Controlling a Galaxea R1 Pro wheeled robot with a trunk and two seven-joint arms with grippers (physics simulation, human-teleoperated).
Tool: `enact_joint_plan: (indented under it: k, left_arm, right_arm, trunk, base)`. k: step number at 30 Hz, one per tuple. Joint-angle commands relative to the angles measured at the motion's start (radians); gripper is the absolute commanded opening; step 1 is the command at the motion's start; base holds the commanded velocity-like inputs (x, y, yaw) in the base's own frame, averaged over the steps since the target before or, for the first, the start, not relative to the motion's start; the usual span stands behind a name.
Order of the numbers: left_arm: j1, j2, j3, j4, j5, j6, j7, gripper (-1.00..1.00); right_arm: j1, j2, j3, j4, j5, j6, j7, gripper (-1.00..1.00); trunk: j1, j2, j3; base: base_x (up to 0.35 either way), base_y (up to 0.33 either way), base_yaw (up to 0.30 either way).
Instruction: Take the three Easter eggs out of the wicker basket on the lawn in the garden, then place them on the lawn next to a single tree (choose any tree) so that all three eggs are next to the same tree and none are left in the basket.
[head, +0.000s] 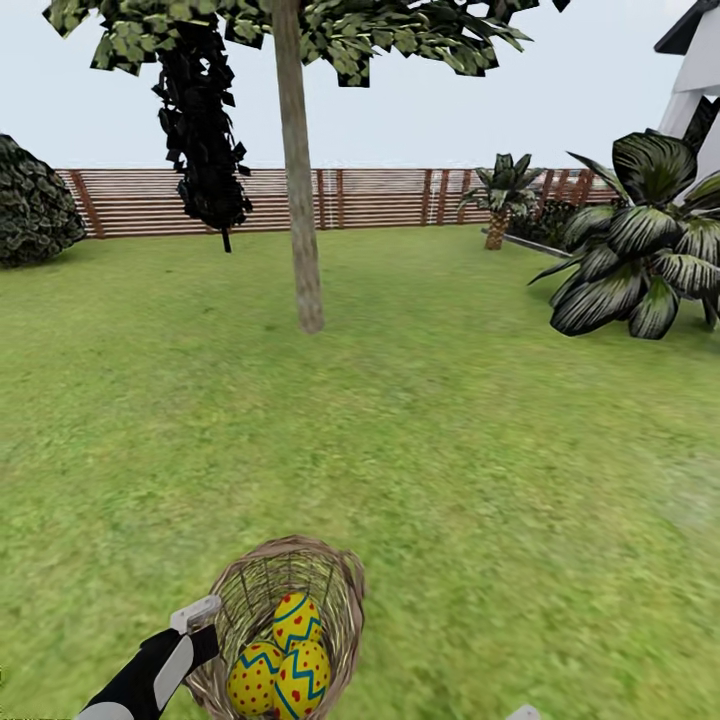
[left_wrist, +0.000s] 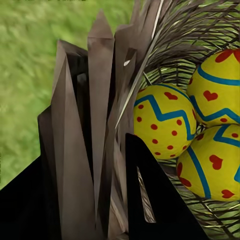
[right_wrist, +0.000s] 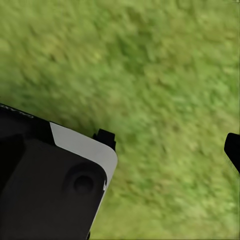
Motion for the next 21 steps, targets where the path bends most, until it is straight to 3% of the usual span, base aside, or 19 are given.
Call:
enact_joint_plan:
  k: [1,21]
  left_arm:
    - [-0.001,0.000,0.001,-0.002,0.012,0.005,0.005,-1.00]
    - [-0.001,0.000,0.001,-0.002,0.012,0.005,0.005,-1.00]
  right_arm:
    - [-0.001,0.000,-0.004,0.002,0.006,-0.005,0.002,1.00]
    - [-0.001,0.000,-0.004,0.003,0.005,-0.004,0.002,1.00]
  trunk:
    - [0.001,-0.002,0.000]
    - [0.001,-0.002,0.030]
  base:
    - [0.000,0.000,0.112]
    - [0.000,0.000,0.140]
